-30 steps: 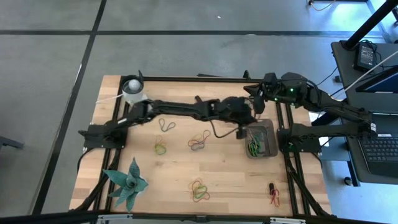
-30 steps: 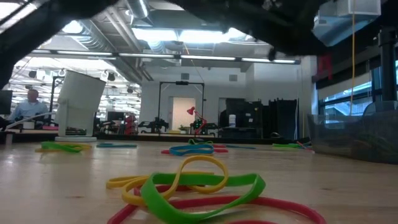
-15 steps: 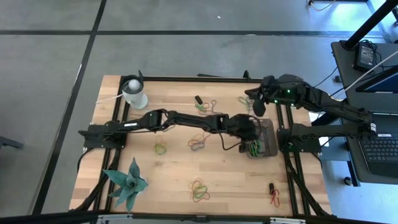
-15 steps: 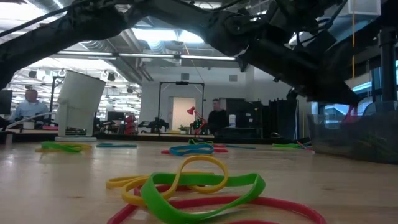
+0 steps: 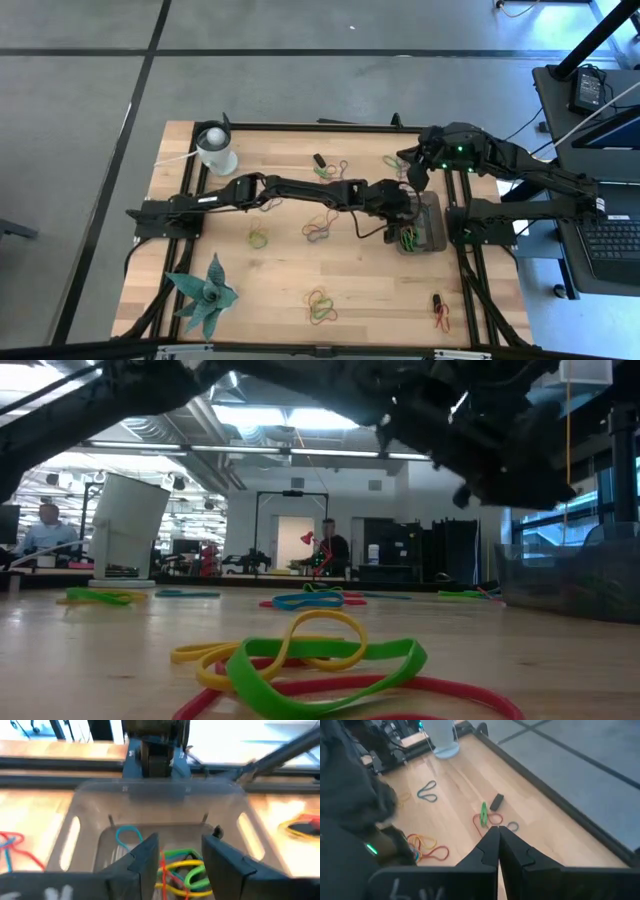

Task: Pick and place rubber bands into bin
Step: Put the black rubber band into the black bin

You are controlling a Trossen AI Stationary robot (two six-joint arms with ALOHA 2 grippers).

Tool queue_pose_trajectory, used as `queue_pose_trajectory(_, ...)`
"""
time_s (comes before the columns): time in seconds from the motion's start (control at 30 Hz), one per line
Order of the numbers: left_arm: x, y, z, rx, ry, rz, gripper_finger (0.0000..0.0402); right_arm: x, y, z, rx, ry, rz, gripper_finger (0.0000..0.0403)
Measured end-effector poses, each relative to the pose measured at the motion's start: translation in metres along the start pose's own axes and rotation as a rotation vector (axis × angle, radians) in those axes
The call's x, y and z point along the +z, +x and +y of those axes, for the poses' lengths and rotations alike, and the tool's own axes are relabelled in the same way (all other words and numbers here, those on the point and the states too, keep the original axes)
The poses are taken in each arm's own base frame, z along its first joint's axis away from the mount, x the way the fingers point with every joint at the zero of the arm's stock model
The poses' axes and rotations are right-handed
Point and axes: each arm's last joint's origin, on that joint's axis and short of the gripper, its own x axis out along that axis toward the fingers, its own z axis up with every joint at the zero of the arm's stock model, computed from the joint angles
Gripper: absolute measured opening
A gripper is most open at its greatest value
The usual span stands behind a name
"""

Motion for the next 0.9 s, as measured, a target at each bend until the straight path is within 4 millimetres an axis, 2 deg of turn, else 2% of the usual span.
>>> queue_pose_trajectory(0.17, 0.013, -0.029, -0.001, 0.079, 0.045, 0.134, 0.0127, -0.004, 0.000, -0.001, -0.008, -0.024, 0.036, 0.0010)
queue_pose_trajectory(0.3, 0.018, -0.059, -0.007, 0.137, 0.074, 0.315, 0.0081, -0.006, 0.000, -0.002, -0.016, -0.032, 0.064, 0.0010)
queue_pose_trajectory(0.4, 0.012, -0.077, -0.013, 0.129, 0.083, 0.484, 0.0025, -0.007, 0.000, -0.002, -0.018, -0.034, 0.069, 0.0010)
queue_pose_trajectory(0.5, 0.000, -0.085, -0.017, 0.098, 0.100, 0.567, 0.0006, -0.007, 0.000, -0.002, -0.018, -0.035, 0.069, 0.0010)
queue_pose_trajectory(0.63, -0.008, -0.101, -0.017, 0.095, 0.070, 0.561, 0.0002, -0.007, 0.000, -0.002, -0.019, -0.035, 0.069, 0.0010)
queue_pose_trajectory(0.73, -0.026, -0.115, -0.015, 0.112, 0.028, 0.547, 0.0002, -0.007, 0.000, -0.002, -0.018, -0.035, 0.068, 0.0010)
queue_pose_trajectory(0.8, -0.036, -0.132, -0.015, 0.147, -0.003, 0.512, 0.0001, -0.007, 0.000, -0.002, -0.018, -0.035, 0.068, 0.0010)
queue_pose_trajectory(0.9, -0.046, -0.170, -0.015, 0.206, -0.045, 0.442, 0.0001, -0.007, 0.000, -0.002, -0.019, -0.038, 0.068, 0.0010)
